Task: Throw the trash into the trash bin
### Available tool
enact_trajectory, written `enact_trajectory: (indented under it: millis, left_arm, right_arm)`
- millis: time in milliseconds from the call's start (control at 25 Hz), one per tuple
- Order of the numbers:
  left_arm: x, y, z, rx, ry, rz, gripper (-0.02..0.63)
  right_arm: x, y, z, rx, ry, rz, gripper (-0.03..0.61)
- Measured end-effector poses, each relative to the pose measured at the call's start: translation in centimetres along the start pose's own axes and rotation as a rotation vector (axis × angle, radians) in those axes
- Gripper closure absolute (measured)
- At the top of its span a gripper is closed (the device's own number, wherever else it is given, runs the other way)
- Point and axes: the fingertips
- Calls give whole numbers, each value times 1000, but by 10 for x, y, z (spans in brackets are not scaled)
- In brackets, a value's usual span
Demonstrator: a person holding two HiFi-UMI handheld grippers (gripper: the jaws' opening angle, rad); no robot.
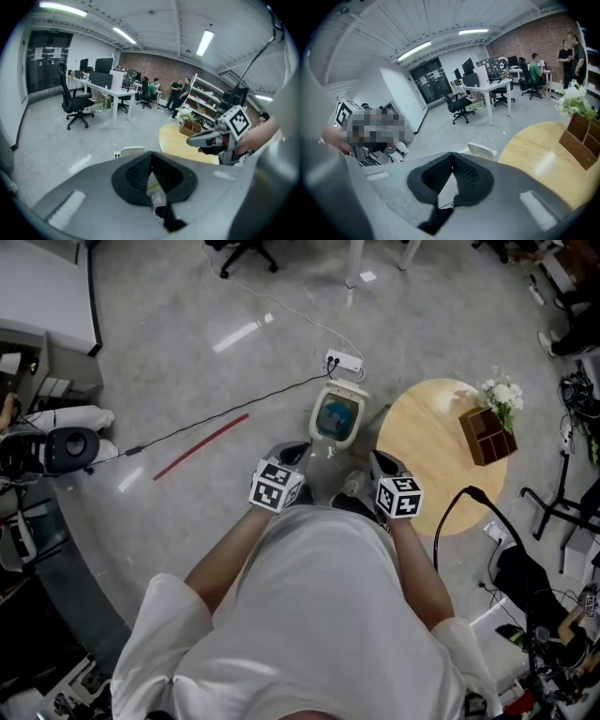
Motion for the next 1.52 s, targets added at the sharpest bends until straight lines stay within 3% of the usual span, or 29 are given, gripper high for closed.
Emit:
enact_trajectory:
  millis: [1520]
  left_arm:
    - [-2,-4,13,-17,13,-3,611]
  right_arm:
    - [-27,-6,3,7,-12,45,580]
Point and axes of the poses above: the fingertips, and each gripper's own axes: x forward along the fingers, z to its right, y out of its top, and after that the axes turned 14 degrees about -x, right-handed
